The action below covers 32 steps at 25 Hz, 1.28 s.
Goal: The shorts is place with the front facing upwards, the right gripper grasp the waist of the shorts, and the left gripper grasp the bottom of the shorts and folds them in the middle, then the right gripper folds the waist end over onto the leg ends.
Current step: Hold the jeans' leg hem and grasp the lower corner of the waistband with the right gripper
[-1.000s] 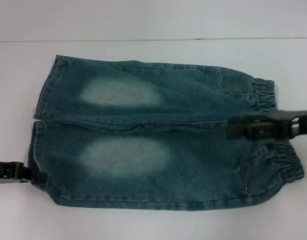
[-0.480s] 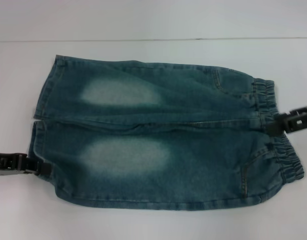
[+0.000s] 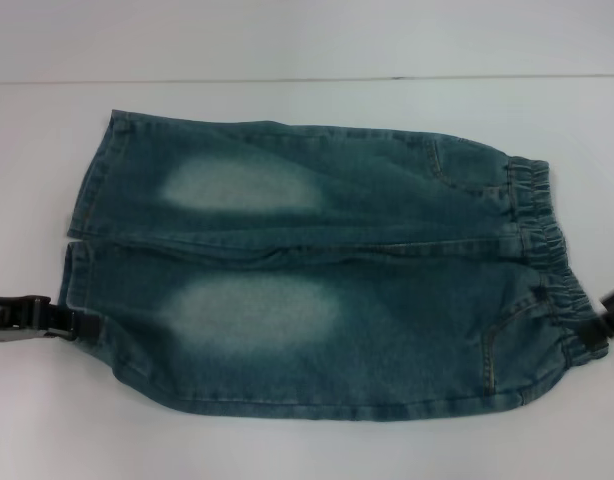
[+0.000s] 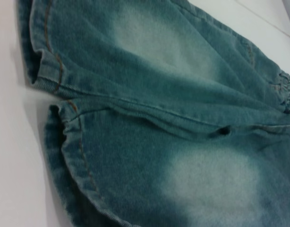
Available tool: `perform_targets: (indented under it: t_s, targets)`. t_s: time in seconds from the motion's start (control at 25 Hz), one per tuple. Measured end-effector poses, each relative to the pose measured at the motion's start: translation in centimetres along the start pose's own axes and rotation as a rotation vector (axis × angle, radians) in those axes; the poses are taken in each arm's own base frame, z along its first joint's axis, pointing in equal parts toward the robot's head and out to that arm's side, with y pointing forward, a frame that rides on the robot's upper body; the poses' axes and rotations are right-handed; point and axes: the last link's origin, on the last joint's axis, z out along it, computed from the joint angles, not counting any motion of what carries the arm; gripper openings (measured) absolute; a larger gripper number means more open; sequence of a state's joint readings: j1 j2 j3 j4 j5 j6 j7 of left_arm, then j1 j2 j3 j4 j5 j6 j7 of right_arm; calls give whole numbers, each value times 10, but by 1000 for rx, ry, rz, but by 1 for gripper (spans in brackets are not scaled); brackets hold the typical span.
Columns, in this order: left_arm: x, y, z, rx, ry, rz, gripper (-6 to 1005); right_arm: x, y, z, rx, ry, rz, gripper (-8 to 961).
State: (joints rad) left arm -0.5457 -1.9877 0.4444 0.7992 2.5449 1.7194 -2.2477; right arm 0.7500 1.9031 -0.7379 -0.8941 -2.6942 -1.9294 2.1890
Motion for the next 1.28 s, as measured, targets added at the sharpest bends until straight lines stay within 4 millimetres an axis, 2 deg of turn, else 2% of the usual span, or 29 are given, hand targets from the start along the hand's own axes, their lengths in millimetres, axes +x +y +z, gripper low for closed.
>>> perform_targets:
  t_s: [0.52, 1.28]
  targets:
    - [4, 2, 1, -9, 18, 10, 28, -8, 3, 16, 112, 191, -31, 945]
    - [6, 3, 1, -14, 37, 12, 28, -15, 2, 37, 196, 229, -24, 943]
